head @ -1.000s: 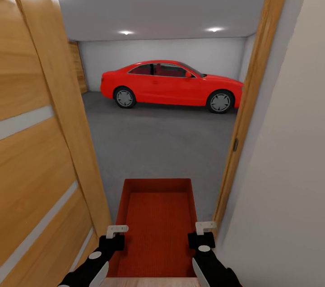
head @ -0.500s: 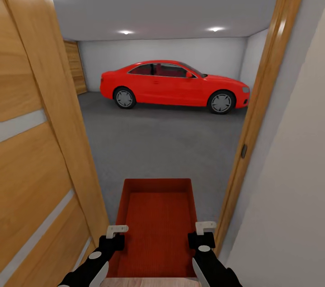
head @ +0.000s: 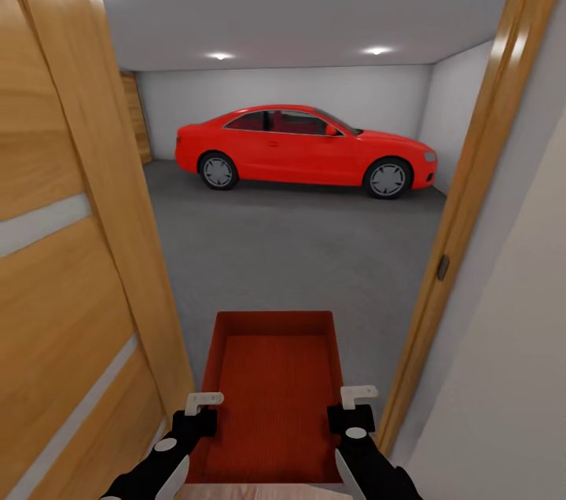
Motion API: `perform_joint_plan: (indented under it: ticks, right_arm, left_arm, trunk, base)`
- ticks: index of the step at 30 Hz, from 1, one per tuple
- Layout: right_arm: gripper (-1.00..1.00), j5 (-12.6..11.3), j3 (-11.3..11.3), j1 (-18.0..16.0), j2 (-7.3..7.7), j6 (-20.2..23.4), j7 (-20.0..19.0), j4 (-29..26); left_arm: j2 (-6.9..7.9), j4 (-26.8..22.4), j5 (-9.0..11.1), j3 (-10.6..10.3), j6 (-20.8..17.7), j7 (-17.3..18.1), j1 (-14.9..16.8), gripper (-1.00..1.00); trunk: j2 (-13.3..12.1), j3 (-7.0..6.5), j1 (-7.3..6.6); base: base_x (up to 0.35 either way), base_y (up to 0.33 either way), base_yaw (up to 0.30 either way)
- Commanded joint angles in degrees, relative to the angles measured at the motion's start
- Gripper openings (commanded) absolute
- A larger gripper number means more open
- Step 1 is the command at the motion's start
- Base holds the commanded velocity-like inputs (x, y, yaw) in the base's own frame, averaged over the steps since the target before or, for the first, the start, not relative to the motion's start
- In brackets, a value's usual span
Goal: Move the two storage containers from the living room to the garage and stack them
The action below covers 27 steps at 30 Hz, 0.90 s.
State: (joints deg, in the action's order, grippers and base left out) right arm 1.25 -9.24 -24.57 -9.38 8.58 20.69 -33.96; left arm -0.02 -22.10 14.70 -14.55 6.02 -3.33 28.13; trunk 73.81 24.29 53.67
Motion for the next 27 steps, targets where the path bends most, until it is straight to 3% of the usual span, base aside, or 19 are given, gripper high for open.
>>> perform_joint_plan:
  ticks: [1, 15, 27]
  right_arm:
    - [-1.0, 2.3, -0.8, 0.0, 0.92, 0.6, 0.8, -0.2]
    - [-1.0, 2.3, -0.8, 0.0, 0.91, 0.6, 0.8, -0.2]
    - [-1.0, 2.3, -0.8, 0.0, 0.91, 0.6, 0.8, -0.2]
  left_arm:
    - [0.11, 0.2, 0.7, -0.1, -0.2, -0.9, 0.1, -1.0]
    - [0.11, 0.2, 0.7, -0.1, -0.3, -0.9, 0.1, -1.0]
    - [0.12, 0.2, 0.7, -0.1, -0.2, -0.9, 0.1, -1.0]
  trunk:
    - [0.0, 0.06, 0.0]
    - [0.0, 0.06, 0.0]
    - [0.0, 0.06, 0.0]
  base:
    - [0.016, 0.028, -0.026]
    - [0.004, 0.005, -0.192]
    - [0.147, 0.064, -0.024]
